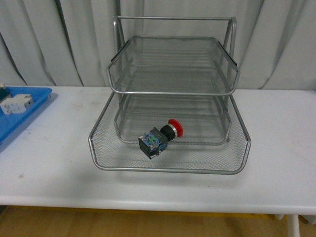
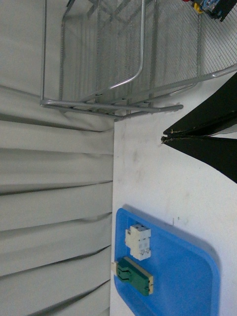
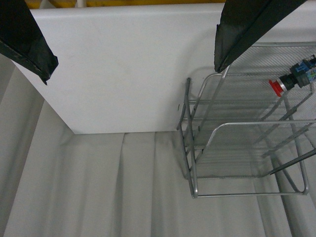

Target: Place button on rack with both arms

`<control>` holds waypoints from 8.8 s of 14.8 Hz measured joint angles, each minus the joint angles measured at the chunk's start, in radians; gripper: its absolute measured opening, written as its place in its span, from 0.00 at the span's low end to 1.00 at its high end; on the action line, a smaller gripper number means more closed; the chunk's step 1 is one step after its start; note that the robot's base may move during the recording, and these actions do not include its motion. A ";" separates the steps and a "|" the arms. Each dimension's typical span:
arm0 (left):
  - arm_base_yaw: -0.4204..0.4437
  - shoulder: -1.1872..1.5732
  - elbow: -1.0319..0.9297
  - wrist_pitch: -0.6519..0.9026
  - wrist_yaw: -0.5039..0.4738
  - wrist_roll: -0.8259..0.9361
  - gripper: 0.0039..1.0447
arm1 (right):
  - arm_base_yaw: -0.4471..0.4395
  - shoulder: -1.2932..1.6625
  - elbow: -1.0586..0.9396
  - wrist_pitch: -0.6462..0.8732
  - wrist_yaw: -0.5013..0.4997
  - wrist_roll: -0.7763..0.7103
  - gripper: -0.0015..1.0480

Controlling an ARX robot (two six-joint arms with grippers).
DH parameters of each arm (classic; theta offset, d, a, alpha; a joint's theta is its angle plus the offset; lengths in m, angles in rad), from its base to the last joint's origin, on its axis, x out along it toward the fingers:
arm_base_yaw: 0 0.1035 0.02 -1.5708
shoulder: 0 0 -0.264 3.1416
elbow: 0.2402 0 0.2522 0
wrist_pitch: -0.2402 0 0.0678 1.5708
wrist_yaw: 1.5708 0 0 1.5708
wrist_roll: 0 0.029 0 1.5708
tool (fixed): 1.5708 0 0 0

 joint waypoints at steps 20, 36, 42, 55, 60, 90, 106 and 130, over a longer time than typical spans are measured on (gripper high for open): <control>0.171 -0.733 -0.169 -0.549 0.185 -0.001 0.01 | 0.000 0.000 0.000 0.000 0.000 0.000 0.94; 0.171 -1.075 -0.169 -0.904 0.185 -0.003 0.28 | 0.000 0.000 0.000 0.000 0.000 0.000 0.94; 0.171 -1.075 -0.169 -0.904 0.185 -0.003 0.89 | 0.055 0.637 0.232 0.011 -0.113 -0.064 0.94; 0.171 -1.076 -0.169 -0.904 0.185 -0.003 0.94 | 0.512 1.767 0.709 0.272 -0.021 0.411 0.02; 0.171 -1.075 -0.169 -0.904 0.185 -0.002 0.94 | 0.557 1.990 0.936 0.208 -0.001 0.469 0.02; 0.172 -1.075 -0.169 -0.904 0.185 -0.003 0.94 | 0.230 1.402 0.226 1.144 0.235 0.014 0.02; 0.172 -1.075 -0.169 -0.905 0.185 -0.003 0.94 | -0.005 0.606 0.000 0.601 0.003 0.003 0.02; 0.172 -1.075 -0.169 -0.905 0.185 -0.003 0.94 | -0.005 0.000 0.000 0.000 0.000 0.002 0.44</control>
